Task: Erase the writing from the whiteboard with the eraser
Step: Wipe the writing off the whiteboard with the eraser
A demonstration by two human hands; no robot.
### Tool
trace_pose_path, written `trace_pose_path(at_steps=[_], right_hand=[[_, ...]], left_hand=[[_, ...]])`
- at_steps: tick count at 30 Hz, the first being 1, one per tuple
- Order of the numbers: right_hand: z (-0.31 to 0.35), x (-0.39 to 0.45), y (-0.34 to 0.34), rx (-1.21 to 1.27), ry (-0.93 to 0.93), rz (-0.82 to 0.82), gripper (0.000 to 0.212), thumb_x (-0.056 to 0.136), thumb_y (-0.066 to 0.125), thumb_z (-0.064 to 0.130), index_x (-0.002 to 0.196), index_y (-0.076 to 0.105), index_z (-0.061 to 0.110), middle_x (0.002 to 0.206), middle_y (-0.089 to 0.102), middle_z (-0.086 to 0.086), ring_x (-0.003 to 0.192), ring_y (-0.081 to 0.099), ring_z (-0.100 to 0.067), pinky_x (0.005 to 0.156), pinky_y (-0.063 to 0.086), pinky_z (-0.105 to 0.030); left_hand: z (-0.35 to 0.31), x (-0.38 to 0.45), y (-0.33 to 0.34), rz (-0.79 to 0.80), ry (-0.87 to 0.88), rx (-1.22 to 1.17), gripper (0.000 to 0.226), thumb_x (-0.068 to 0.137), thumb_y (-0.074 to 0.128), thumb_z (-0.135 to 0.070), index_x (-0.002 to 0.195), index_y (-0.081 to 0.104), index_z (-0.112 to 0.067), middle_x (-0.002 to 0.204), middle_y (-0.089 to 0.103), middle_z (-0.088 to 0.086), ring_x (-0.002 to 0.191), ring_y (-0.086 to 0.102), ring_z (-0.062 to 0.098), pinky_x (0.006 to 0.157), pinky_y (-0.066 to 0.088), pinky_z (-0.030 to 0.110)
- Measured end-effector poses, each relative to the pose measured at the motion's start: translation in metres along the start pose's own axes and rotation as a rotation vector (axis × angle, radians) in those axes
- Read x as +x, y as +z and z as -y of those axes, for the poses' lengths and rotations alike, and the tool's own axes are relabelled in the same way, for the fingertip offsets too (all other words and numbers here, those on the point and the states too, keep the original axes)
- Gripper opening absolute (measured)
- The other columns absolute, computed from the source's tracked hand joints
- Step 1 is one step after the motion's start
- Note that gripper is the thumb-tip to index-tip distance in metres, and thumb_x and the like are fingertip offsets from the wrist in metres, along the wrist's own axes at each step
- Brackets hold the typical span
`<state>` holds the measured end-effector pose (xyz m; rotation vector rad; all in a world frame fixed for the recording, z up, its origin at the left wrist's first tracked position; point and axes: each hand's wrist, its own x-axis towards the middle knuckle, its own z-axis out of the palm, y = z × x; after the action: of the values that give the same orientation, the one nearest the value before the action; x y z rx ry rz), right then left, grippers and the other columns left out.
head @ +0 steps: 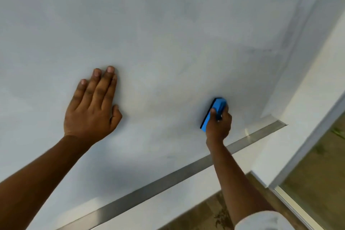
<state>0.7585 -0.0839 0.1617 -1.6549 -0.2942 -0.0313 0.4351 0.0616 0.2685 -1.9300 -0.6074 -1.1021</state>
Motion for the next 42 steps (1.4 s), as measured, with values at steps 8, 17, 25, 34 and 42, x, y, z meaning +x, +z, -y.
trace_pose_path(at_steps=[8,17,25,34,42], right_hand=[[-0.003,-0.15,0.031,-0.031,-0.594,0.42,0.062,0.099,0.059,0.051,0.153,0.044,0.025,0.143,0.054,0.002,0.128,0.057,-0.011,0.101,0.055,-0.027],[0.062,-0.086,0.0,0.399,0.138,0.211,0.048,0.103,0.043,0.049,0.135,0.058,0.016,0.116,0.066,-0.012,0.108,0.067,-0.029,0.096,0.056,-0.05],[0.188,-0.033,-0.003,0.699,0.026,0.28,0.041,0.106,0.048,0.021,0.147,0.046,0.016,0.131,0.055,0.004,0.122,0.055,-0.013,0.107,0.044,-0.026],[0.24,0.038,-0.001,0.207,-1.023,0.083,0.059,0.104,0.057,0.034,0.156,0.038,0.016,0.149,0.046,0.0,0.137,0.045,-0.015,0.11,0.045,-0.034],[0.346,0.144,-0.008,0.131,-1.355,-0.057,0.06,0.101,0.057,0.032,0.157,0.037,0.021,0.151,0.047,-0.001,0.131,0.047,-0.022,0.11,0.043,-0.035]], left_hand=[[-0.001,-0.001,0.0,-0.001,0.009,0.015,0.073,0.106,0.04,-0.034,0.17,0.026,0.0,0.18,0.019,0.012,0.168,0.016,0.029,0.137,0.013,0.044],[-0.012,0.023,-0.018,0.066,-0.091,-0.181,0.077,0.102,0.042,-0.031,0.171,0.021,-0.003,0.182,0.014,0.008,0.169,0.009,0.025,0.137,0.004,0.042],[-0.033,0.136,-0.019,0.067,-0.075,-0.169,0.085,0.096,0.041,-0.034,0.169,0.02,0.004,0.181,0.012,0.015,0.169,-0.003,0.02,0.138,-0.002,0.038],[-0.035,0.274,-0.026,0.002,-0.115,-0.091,0.087,0.097,0.039,-0.042,0.169,0.022,0.005,0.178,0.018,0.02,0.165,0.017,0.032,0.137,-0.006,0.034],[-0.04,0.345,-0.028,-0.062,-0.107,-0.023,0.084,0.098,0.036,-0.043,0.166,0.029,0.007,0.175,0.025,0.023,0.162,0.025,0.035,0.136,-0.003,0.035]])
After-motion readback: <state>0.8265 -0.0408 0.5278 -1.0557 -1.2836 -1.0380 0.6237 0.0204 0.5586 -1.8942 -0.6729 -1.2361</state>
